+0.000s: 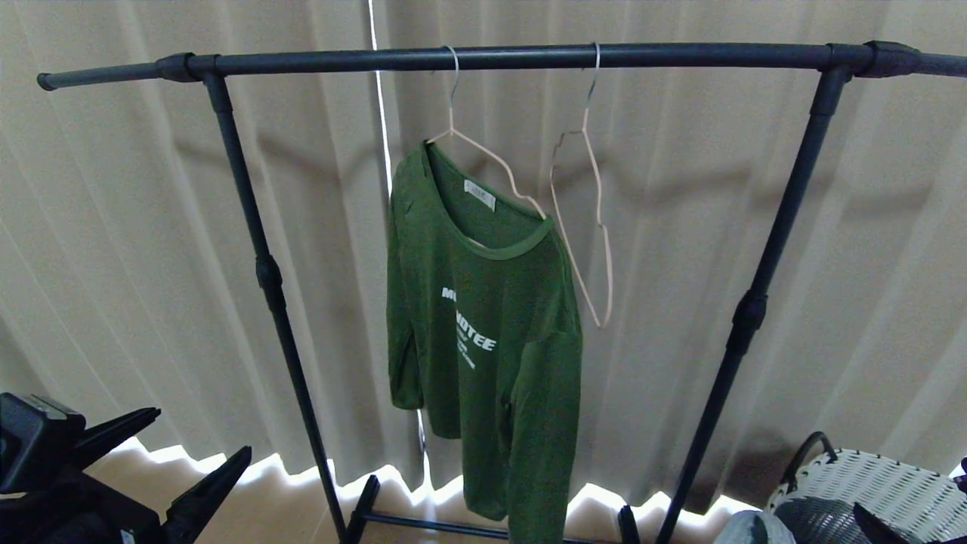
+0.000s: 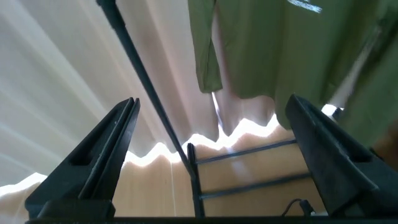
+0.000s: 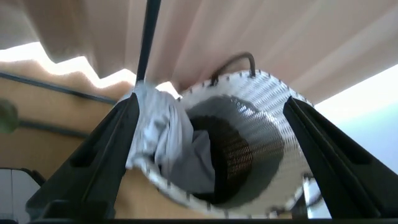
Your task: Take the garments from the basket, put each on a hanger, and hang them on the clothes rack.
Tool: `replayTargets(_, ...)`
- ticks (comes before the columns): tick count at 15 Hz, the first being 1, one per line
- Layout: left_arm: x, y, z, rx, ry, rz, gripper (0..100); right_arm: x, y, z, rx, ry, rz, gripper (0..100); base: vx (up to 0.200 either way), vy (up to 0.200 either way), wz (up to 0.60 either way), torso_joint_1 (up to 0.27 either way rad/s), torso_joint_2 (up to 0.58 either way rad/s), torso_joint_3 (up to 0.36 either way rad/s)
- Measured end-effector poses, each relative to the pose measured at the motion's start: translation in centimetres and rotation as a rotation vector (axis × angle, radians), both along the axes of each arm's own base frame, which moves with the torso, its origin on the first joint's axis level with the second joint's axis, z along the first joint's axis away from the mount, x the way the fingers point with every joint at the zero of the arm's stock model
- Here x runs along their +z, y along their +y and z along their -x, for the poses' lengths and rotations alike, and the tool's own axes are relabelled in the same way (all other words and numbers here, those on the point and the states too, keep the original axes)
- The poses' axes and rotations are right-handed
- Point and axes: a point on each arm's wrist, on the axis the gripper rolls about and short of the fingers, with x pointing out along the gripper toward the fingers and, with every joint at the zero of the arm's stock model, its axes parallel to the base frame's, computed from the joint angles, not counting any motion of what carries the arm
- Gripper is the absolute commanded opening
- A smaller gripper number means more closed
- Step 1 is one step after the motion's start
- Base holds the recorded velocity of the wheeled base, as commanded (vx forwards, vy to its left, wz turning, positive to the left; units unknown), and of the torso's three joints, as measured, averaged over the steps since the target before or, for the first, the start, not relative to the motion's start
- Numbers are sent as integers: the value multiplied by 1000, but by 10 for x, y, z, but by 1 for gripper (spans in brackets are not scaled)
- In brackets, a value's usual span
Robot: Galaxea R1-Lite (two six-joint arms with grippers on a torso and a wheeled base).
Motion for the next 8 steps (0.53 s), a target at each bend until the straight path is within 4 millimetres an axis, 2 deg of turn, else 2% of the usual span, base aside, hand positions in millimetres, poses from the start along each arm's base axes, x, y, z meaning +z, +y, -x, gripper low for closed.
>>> replayTargets(8, 0, -1, 3, -22, -11, -19, 100, -2, 1, 0, 24, 12, -13, 100, 0, 0, 0, 0, 0, 0)
